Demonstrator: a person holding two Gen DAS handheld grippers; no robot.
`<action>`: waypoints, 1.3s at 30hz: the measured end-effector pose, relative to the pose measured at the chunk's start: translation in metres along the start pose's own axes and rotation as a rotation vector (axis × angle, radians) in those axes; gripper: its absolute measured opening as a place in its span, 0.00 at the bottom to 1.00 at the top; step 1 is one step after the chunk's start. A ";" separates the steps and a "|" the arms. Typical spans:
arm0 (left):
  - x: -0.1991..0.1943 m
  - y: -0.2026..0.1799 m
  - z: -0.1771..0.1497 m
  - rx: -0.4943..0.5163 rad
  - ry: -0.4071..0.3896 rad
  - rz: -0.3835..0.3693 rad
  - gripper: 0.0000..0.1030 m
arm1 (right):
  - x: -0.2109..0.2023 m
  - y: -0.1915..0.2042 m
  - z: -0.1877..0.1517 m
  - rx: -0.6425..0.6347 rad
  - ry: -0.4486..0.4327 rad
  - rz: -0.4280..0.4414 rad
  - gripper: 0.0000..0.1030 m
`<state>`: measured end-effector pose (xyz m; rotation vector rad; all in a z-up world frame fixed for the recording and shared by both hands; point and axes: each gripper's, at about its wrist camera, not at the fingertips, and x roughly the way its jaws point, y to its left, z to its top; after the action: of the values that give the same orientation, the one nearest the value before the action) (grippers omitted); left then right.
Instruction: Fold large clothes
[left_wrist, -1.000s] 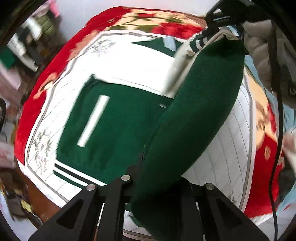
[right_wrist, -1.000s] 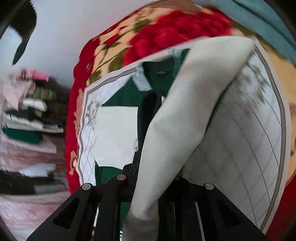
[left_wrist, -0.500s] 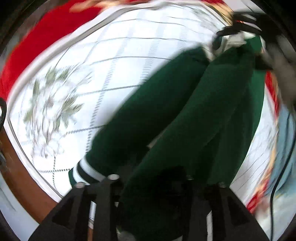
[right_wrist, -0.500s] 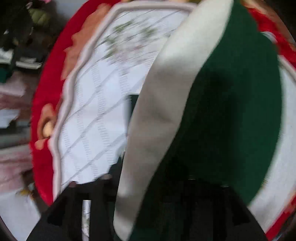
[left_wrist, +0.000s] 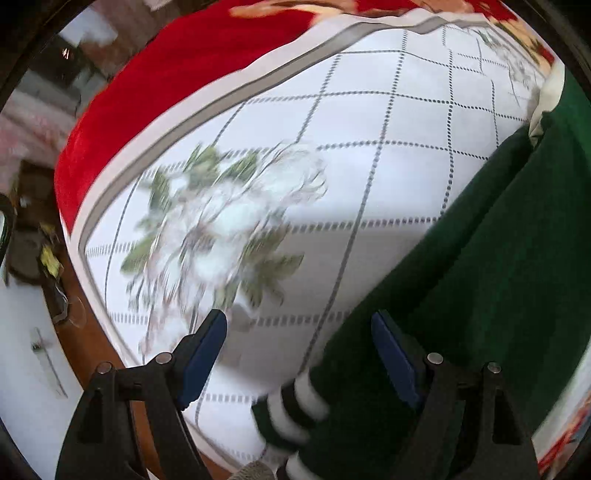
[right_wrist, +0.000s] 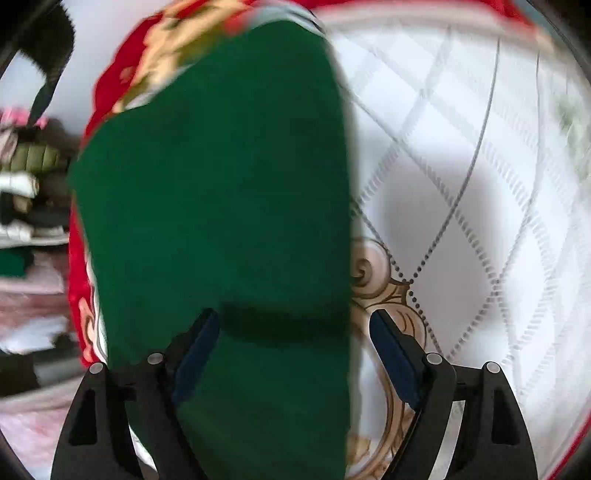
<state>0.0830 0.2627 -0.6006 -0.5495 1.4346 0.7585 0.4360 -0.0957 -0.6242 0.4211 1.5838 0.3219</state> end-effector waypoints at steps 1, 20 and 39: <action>0.001 -0.005 0.003 0.009 -0.007 0.004 0.77 | 0.015 -0.011 0.001 0.033 0.031 0.079 0.83; -0.074 -0.017 -0.028 0.012 -0.033 -0.079 0.77 | -0.097 -0.172 -0.282 0.324 0.092 -0.094 0.17; -0.096 -0.055 -0.048 0.008 -0.277 -0.201 0.10 | -0.154 -0.070 -0.175 -0.103 -0.037 -0.084 0.64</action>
<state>0.0943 0.1785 -0.5152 -0.5501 1.1085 0.6402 0.2608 -0.2194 -0.5081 0.2789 1.5364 0.3281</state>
